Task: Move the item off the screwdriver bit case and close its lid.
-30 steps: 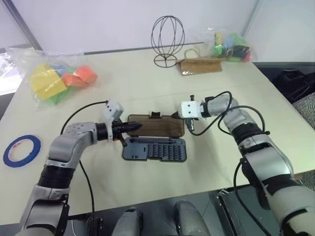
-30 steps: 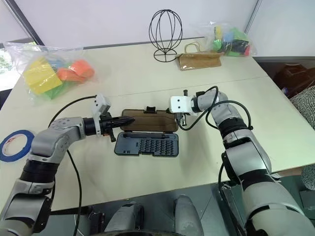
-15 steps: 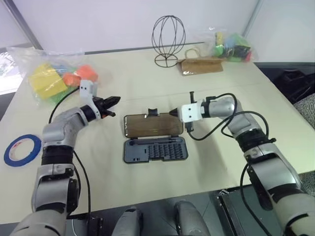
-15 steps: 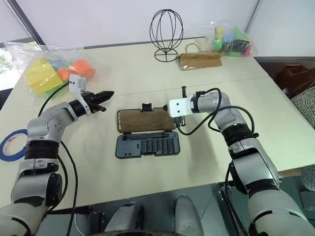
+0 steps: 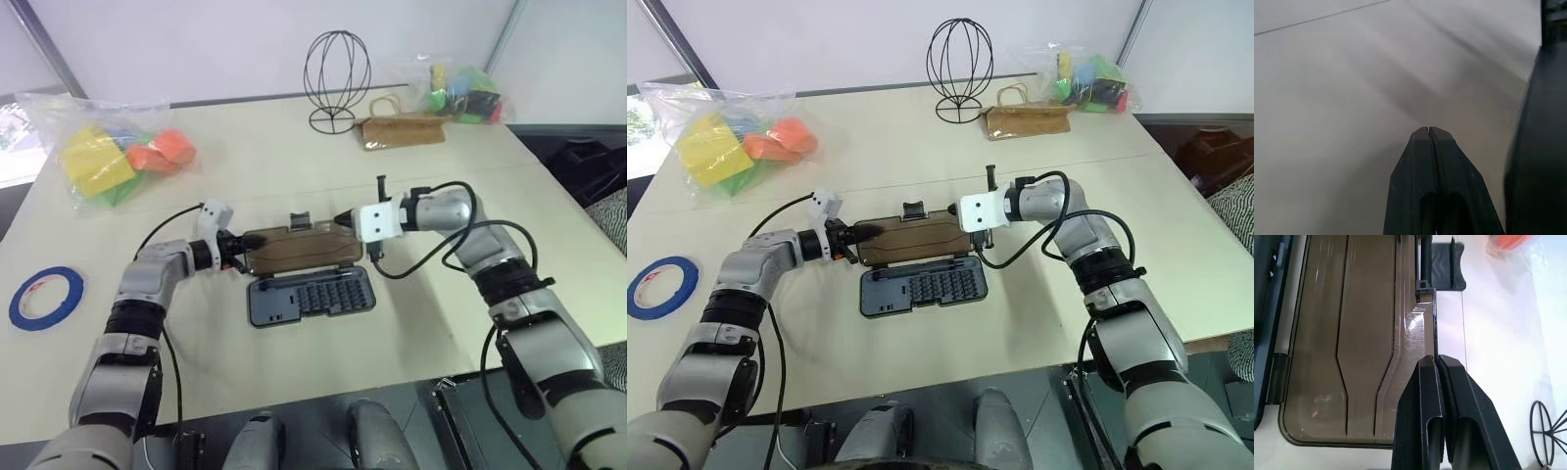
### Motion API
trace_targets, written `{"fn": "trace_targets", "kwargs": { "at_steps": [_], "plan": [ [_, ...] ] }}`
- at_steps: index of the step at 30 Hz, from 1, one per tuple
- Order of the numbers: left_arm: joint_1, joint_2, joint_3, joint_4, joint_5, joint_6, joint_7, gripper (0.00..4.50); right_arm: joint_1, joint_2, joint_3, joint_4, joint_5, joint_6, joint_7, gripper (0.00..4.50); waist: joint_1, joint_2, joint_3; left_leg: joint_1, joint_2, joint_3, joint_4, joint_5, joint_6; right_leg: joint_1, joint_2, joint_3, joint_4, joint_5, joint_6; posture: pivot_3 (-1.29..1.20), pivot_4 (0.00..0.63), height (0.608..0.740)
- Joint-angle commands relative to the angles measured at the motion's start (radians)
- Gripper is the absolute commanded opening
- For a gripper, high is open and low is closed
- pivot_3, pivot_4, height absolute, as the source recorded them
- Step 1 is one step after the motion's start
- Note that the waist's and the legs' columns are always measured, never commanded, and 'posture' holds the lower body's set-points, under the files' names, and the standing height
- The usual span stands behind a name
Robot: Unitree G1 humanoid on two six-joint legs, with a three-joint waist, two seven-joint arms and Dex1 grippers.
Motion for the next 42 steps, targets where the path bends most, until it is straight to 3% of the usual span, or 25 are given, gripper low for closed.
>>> {"fn": "trace_targets", "kwargs": {
  "at_steps": [1, 5, 7, 8, 15, 19, 25, 35, 42],
  "plan": [
    [0.002, 0.01, 0.002, -0.036, 0.0, -0.002, -0.024, 0.0, 0.002, -0.015, -0.016, -0.055, 0.023, 0.021, -0.003, 0.03, 0.0, 0.0, 0.0, 0.0, 0.0, 0.0, 0.0, 0.0, 0.0, 0.0, 0.0, 0.0, 0.0, 0.0, 0.0, 0.0, 0.15, 0.74],
    [-0.004, 0.009, 0.001, -0.039, -0.004, 0.001, -0.035, 0.0, 0.022, -0.018, -0.017, -0.081, 0.041, 0.069, 0.019, 0.03, 0.001, 0.0, 0.0, 0.0, 0.0, 0.0, 0.0, 0.0, 0.0, 0.0, 0.0, 0.0, 0.0, 0.0, 0.0, 0.0, 0.15, 0.74],
    [-0.009, 0.007, 0.003, -0.037, -0.003, 0.0, -0.035, 0.0, 0.031, -0.021, -0.022, -0.106, 0.057, 0.11, 0.032, 0.6, 0.001, 0.0, 0.0, 0.0, 0.0, 0.0, 0.0, 0.0, 0.0, 0.0, 0.0, 0.0, 0.0, 0.0, 0.0, 0.0, 0.15, 0.74],
    [-0.01, 0.006, 0.004, -0.037, -0.002, 0.0, -0.035, 0.0, 0.033, -0.022, -0.024, -0.118, 0.061, 0.127, 0.033, 0.92, 0.001, 0.0, 0.0, 0.0, 0.0, 0.0, 0.0, 0.0, 0.0, 0.0, 0.0, 0.0, 0.0, 0.0, 0.0, 0.0, 0.15, 0.74],
    [-0.009, 0.004, 0.005, -0.064, -0.01, 0.008, -0.037, 0.0, 0.08, -0.106, -0.049, -0.33, 0.131, 0.331, 0.156, 4.45, 0.002, 0.0, 0.0, 0.0, 0.0, 0.0, 0.0, 0.0, 0.0, 0.0, 0.0, 0.0, 0.0, 0.0, 0.0, 0.0, 0.15, 0.74],
    [-0.011, 0.02, 0.013, -0.134, -0.03, 0.041, -0.048, 0.0, 0.128, -0.177, -0.136, -0.555, 0.273, 0.602, 0.236, 4.45, 0.008, 0.0, 0.0, -0.001, 0.0, -0.001, 0.001, 0.0, 0.0, 0.0, 0.0, 0.0, 0.0, 0.0, 0.0, 0.0, 0.15, 0.74],
    [0.037, 0.094, 0.019, -0.348, -0.105, 0.165, -0.11, 0.0, 0.241, -0.285, -0.28, -0.818, 0.443, 0.919, 0.241, 4.45, 0.027, -0.001, 0.0, -0.001, 0.0, -0.001, 0.0, 0.0, 0.0, 0.0, 0.0, 0.0, 0.0, 0.0, 0.0, 0.0, 0.15, 0.74],
    [0.15, 0.185, -0.005, -0.644, -0.245, 0.369, -0.137, 0.0, 0.443, -0.399, -0.454, -0.998, 0.6, 1.135, 0.171, 4.45, 0.044, -0.001, 0.001, -0.001, 0.0, 0.001, 0.002, -0.001, 0.001, 0.001, 0.0, 0.001, 0.0, 0.0, 0.0, 0.0, 0.15, 0.74],
    [0.184, 0.211, -0.083, -0.663, -0.222, 0.347, -0.166, 0.0, 0.394, -0.356, -0.493, -1.042, 0.734, 1.279, 0.059, 4.45, 0.054, -0.001, 0.001, 0.0, 0.001, 0.001, 0.002, -0.001, 0.001, 0.001, 0.0, 0.001, 0.0, 0.0, 0.0, 0.0, 0.15, 0.74]
  ]
}}
